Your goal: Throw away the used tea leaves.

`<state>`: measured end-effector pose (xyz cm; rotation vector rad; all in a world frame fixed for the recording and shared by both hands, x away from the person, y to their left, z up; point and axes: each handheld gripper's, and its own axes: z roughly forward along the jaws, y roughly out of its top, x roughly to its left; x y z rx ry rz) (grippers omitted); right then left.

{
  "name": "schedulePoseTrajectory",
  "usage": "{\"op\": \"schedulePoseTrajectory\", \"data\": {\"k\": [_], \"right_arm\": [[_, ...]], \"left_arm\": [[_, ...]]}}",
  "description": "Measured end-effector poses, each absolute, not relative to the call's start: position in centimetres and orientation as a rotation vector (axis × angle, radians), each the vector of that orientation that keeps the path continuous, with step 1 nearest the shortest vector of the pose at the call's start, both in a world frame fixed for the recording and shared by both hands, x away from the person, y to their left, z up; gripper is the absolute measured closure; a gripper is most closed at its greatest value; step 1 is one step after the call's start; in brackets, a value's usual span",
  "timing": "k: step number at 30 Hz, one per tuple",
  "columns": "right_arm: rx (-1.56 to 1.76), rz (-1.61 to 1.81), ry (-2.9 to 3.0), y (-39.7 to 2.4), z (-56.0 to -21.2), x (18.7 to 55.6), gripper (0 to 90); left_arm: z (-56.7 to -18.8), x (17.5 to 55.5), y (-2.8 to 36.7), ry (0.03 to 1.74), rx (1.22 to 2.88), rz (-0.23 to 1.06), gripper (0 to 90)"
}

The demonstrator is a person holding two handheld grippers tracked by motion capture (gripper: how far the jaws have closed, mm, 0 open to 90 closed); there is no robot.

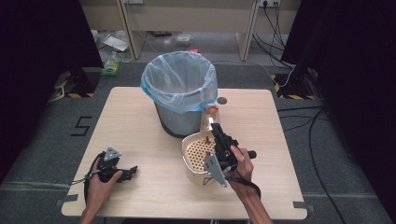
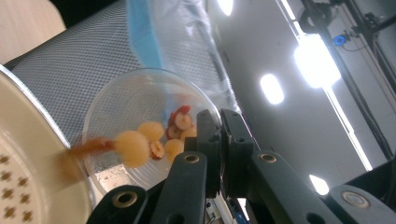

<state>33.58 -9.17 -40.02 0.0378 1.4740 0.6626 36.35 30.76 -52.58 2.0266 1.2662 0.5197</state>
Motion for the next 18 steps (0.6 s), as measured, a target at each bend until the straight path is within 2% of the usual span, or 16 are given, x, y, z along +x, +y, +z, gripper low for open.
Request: {"op": "schedulePoseTrajectory", "data": {"k": [18], "right_arm": [[-0.038, 0.6, 1.417, -8.94, -40.61, 33.31, 87.7]], "left_arm": [[-52.57, 36.37, 30.78, 1.267, 2.027, 0.516, 0.0]]}}
